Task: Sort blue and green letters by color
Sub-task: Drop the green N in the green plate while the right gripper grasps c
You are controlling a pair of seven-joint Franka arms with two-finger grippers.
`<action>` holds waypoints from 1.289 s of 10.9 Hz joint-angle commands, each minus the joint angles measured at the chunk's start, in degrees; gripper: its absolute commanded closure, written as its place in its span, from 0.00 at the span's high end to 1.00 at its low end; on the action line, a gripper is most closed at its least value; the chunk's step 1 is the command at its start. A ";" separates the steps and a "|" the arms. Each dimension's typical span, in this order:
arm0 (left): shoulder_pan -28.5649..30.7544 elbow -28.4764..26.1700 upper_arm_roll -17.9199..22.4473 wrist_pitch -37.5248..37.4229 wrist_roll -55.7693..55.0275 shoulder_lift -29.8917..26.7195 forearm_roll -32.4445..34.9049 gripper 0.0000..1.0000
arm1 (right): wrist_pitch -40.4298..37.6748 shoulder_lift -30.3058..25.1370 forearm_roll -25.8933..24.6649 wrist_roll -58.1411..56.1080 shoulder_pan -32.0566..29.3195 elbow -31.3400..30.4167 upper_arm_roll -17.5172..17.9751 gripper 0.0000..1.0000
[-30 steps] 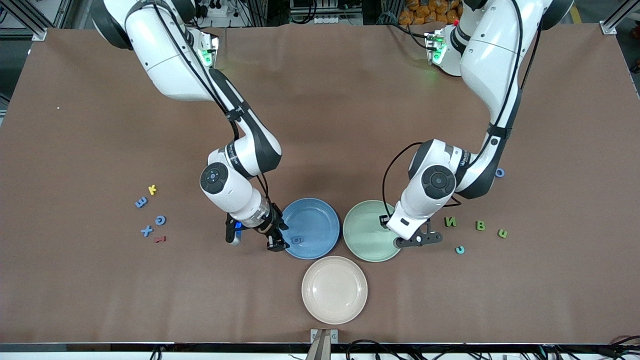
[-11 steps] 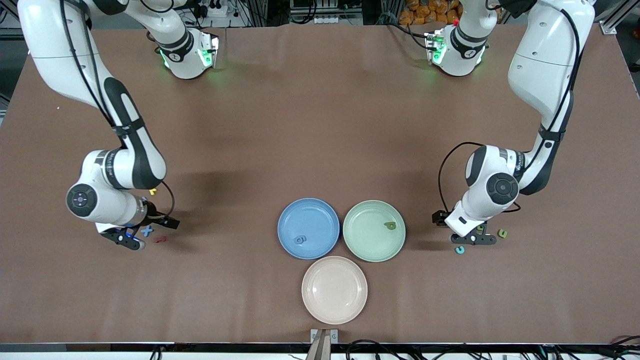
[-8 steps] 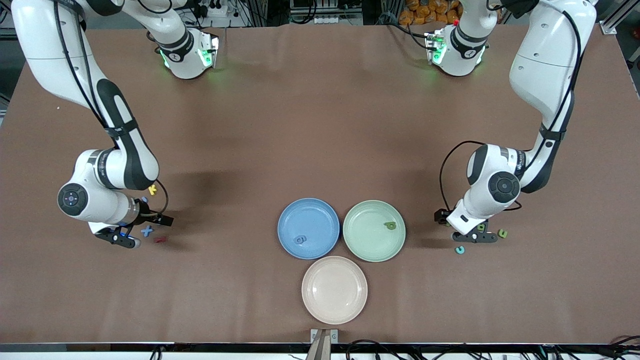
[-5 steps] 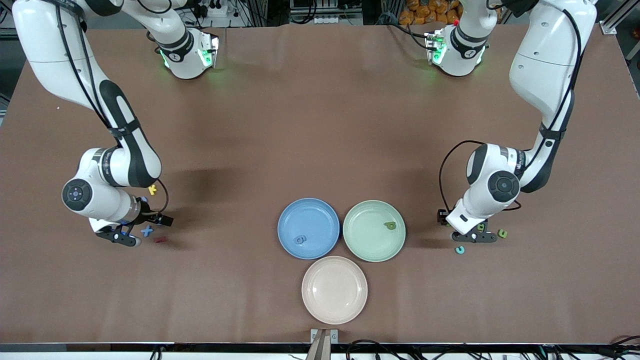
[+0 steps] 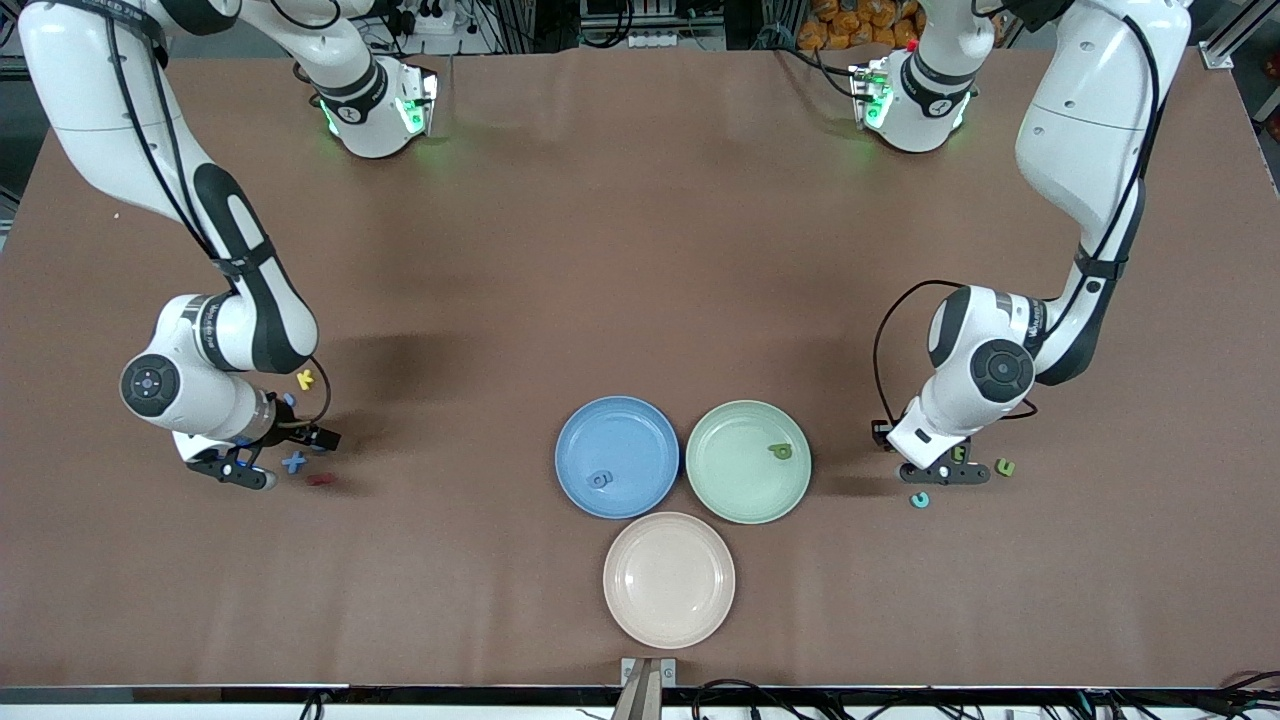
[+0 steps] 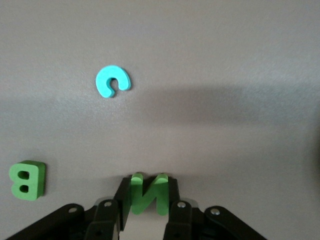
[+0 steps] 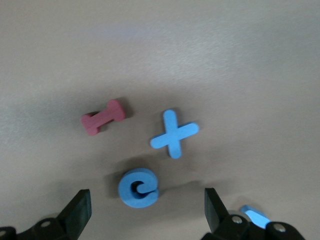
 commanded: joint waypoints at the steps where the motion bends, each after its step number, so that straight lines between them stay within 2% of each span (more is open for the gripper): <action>1: -1.12 2.93 -0.01 -5.30 -1.78 -3.27 0.09 0.00 | 3.07 1.44 -1.07 0.17 0.57 -0.45 0.52 1.00; 3: -2.61 7.24 -0.01 -11.29 -3.70 -3.89 -1.83 0.00 | 3.07 1.45 -1.07 -0.18 0.57 -0.53 0.52 1.00; 5: -5.94 9.45 -0.01 -12.10 -8.25 -3.72 -4.56 0.00 | 2.98 1.54 -1.07 -0.18 0.57 -0.53 0.52 1.00; 6: -8.22 10.85 0.17 -12.19 -12.54 -2.93 -4.66 0.00 | 2.98 1.54 -1.07 -0.10 0.40 -0.53 0.52 0.85; 7: -10.42 11.91 0.17 -12.11 -16.50 -1.97 -4.66 0.00 | 3.07 1.54 -0.90 -0.18 -0.04 -0.88 0.69 0.23; 8: -12.10 12.96 0.17 -12.10 -19.59 -1.35 -4.75 0.00 | 4.03 1.45 -0.89 -0.27 -0.22 -1.67 0.69 0.00; 13: -16.94 16.57 0.17 -12.10 -28.04 2.34 -5.71 0.04 | 4.92 0.66 -0.81 -0.27 -0.04 -2.64 0.78 0.00; 14: -17.12 17.53 0.17 -12.10 -28.58 3.05 -5.71 0.08 | 4.66 0.40 -0.81 -0.18 -0.04 -2.64 0.96 0.00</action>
